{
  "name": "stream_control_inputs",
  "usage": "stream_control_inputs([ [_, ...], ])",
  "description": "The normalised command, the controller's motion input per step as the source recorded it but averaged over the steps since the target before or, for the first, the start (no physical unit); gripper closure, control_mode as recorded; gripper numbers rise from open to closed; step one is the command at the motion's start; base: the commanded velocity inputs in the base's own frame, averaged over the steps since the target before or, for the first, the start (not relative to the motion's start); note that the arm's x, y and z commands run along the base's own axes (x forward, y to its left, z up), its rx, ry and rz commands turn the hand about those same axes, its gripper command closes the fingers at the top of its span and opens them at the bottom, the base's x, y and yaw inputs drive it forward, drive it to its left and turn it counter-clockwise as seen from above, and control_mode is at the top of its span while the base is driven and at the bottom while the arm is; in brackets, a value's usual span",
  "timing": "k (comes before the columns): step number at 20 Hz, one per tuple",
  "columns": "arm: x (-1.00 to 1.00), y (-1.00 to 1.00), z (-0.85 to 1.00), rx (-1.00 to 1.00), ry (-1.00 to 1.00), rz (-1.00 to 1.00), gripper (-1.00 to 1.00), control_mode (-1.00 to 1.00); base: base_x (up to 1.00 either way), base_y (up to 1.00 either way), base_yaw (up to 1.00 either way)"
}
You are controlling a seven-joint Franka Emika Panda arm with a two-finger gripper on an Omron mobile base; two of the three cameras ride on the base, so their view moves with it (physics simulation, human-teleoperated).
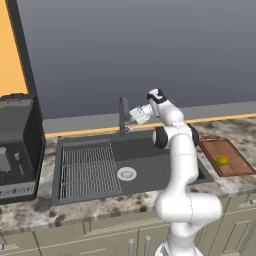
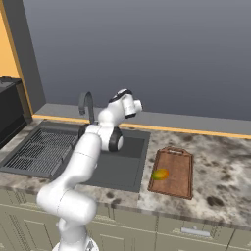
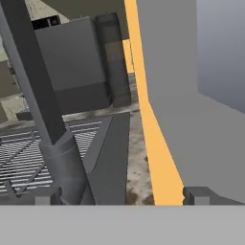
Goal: Pick the mango from the sink and place it on the cutting board to airdry. Then turn off the sink faucet.
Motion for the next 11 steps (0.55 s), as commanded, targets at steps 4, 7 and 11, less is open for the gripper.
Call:
stream_control_inputs([
  [4,0.19,0.99,0.19,-0.06,-0.03,0.0,-1.0,-1.0,0.0,0.0,0.0],
  [7,0.21,0.99,0.16,-0.07,-0.02,0.0,-1.0,-1.0,0.0,0.0,0.0],
  [11,0.17,0.97,0.08,-0.09,-0.02,0.0,-1.0,-1.0,0.0,0.0,0.0],
])
